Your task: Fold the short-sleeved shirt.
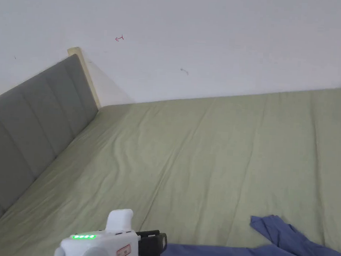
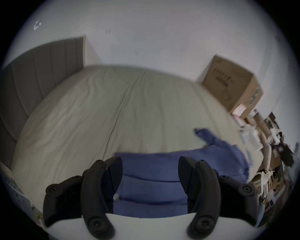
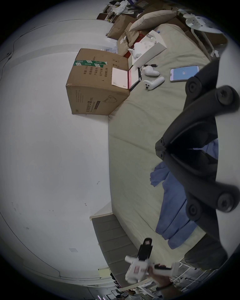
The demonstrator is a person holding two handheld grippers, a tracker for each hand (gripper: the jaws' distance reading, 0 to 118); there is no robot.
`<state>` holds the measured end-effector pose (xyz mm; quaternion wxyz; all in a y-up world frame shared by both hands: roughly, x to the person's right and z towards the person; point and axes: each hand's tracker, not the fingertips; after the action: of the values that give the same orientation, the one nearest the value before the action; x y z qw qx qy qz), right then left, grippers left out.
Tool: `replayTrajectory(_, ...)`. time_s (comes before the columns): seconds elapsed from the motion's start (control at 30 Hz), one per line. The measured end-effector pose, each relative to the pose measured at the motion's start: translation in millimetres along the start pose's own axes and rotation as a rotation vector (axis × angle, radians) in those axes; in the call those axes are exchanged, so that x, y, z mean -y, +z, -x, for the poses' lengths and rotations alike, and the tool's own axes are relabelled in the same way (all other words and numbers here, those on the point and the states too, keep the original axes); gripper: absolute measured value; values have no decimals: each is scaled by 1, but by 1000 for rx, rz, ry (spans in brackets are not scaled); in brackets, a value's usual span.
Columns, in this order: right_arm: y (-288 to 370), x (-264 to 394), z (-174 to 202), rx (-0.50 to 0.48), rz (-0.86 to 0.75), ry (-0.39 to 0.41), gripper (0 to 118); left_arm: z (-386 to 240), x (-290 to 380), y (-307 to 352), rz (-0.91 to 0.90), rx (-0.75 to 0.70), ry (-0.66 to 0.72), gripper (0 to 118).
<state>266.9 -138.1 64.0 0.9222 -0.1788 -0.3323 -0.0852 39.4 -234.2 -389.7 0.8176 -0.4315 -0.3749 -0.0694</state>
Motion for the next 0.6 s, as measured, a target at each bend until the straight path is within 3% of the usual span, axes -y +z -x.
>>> replayTrajectory(0.2,1,12,-20,66,55,-15,0,21,-5,-78,143,-62,98,75)
replayTrajectory(0.23,2,13,-23,74,62,-21,0,19,-5,-82,162,-97,86,68)
replayTrajectory(0.3,2,17,-29,90,74,-33,0,9,-2,-84,135,-131,3,39)
replayTrajectory(0.33,2,18,-31,98,80,-37,0,6,-2,-86,141,-124,-7,34)
replayTrajectory(0.4,2,22,-35,107,94,-46,0,5,-2,-88,158,-77,30,9)
replayTrajectory(0.43,2,22,-34,109,99,-51,0,2,-1,-91,162,-90,57,2)
replayTrajectory(0.53,1,24,-36,123,126,-98,0,-2,2,-95,166,-129,14,2)
replayTrajectory(0.6,-5,31,-42,134,199,-171,1,-2,1,-96,172,-131,9,2)
